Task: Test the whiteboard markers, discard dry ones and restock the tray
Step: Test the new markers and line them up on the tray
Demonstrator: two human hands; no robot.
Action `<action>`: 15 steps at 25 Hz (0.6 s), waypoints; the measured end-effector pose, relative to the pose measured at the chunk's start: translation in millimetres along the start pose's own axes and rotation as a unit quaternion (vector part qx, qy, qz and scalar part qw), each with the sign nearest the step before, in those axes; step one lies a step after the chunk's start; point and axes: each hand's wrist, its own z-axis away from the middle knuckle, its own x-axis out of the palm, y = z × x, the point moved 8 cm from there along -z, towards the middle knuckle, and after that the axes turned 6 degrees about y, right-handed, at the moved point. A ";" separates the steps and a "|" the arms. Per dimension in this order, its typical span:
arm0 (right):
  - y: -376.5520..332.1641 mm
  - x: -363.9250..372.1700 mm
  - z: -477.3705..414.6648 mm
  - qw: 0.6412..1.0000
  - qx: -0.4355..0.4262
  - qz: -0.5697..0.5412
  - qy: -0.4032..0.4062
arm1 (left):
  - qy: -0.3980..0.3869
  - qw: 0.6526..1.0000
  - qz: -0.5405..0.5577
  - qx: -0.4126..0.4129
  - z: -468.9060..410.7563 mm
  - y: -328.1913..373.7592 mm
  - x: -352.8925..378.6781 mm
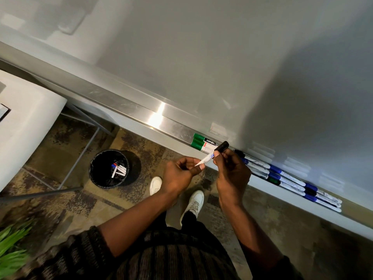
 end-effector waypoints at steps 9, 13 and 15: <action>-48.7 34.3 -15.8 0.754 -0.523 0.397 0.014 | 0.040 0.794 -0.513 0.323 -50.8 14.9 -2.3; -29.5 63.5 -21.4 0.688 -0.536 0.490 -0.001 | -0.010 0.781 -0.533 0.325 -60.9 -2.0 9.3; -19.1 71.7 -20.9 0.675 -0.536 0.506 -0.004 | -0.013 0.790 -0.516 0.332 -60.7 -1.5 12.1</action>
